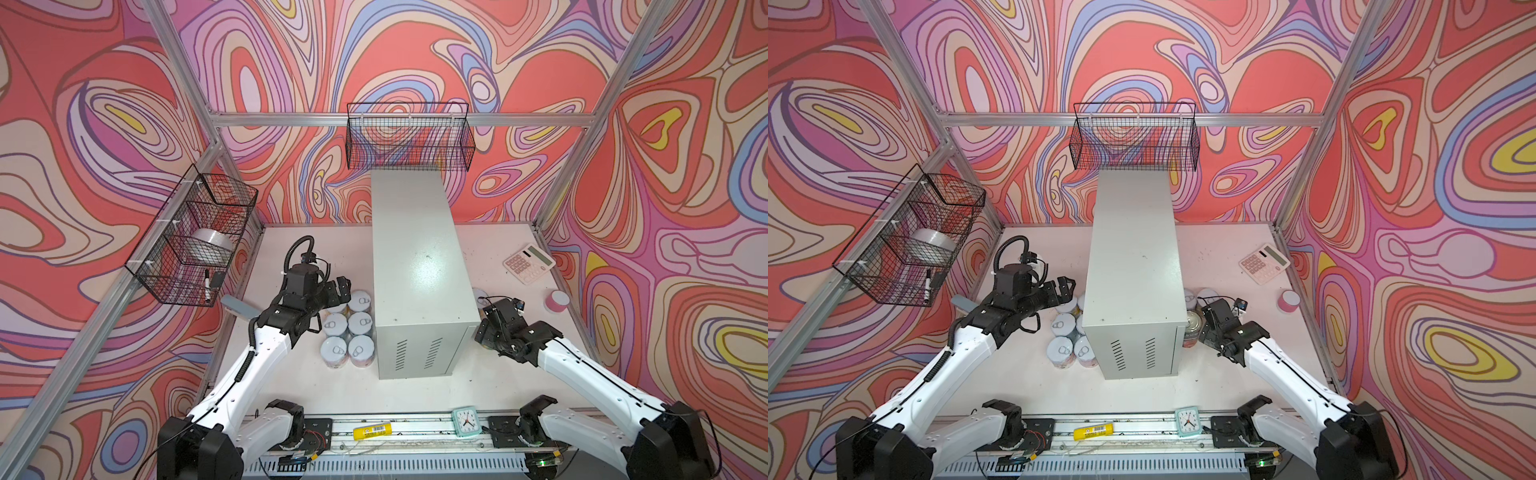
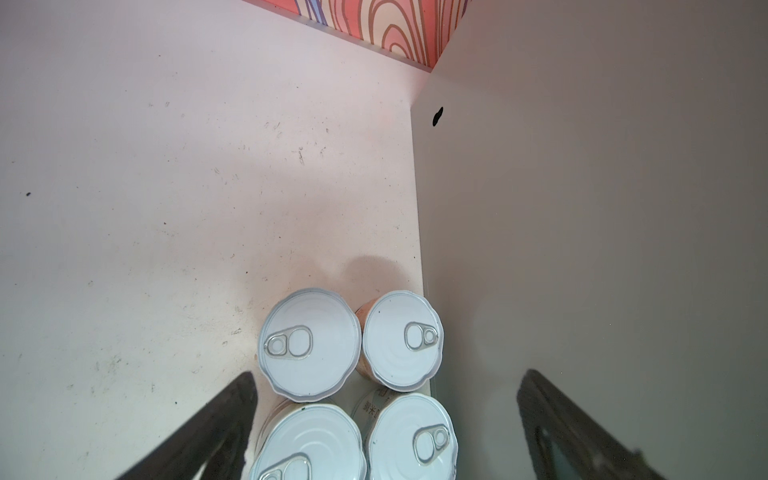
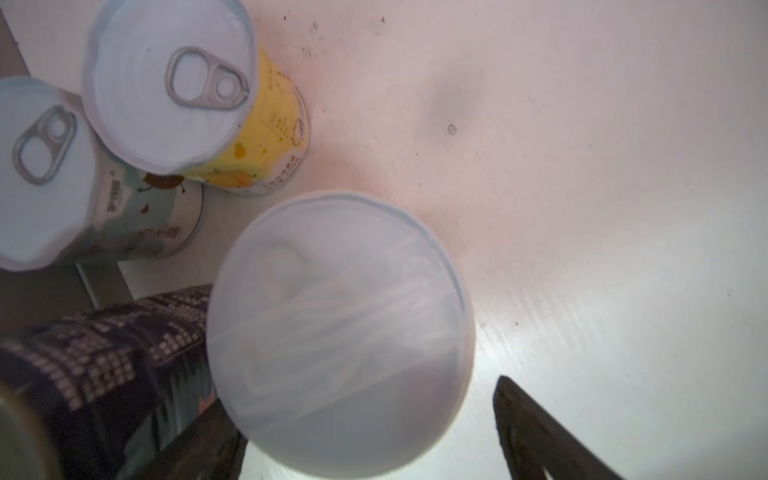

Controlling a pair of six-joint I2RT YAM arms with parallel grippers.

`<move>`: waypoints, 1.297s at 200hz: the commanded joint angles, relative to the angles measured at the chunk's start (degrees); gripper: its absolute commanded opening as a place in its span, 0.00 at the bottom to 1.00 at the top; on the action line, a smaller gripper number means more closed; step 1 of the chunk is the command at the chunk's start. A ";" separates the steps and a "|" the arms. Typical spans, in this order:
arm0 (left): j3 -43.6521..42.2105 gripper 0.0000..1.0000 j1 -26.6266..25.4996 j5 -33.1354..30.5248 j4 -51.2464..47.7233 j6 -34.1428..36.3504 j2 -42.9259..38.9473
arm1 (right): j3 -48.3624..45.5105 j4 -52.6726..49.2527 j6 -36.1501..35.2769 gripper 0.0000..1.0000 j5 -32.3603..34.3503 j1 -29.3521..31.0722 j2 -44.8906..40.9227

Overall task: Place and organize the canned foods onto the counter
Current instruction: 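Lower the right gripper onto the large can while the left gripper moves over cans, then close the right gripper around the large white-lidded yellow-green can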

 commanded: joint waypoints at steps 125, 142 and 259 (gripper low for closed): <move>-0.54 0.96 0.06 0.04 1.19 -0.84 0.35 | -0.77 13.29 -2.30 0.91 5.85 -0.39 9.94; -0.51 0.96 0.04 0.19 1.28 -0.88 0.34 | -1.22 13.89 -2.21 0.89 5.17 -0.39 9.55; -0.47 0.95 0.11 0.22 0.44 -0.96 -0.27 | -1.82 9.45 -0.81 0.00 6.26 -0.39 7.26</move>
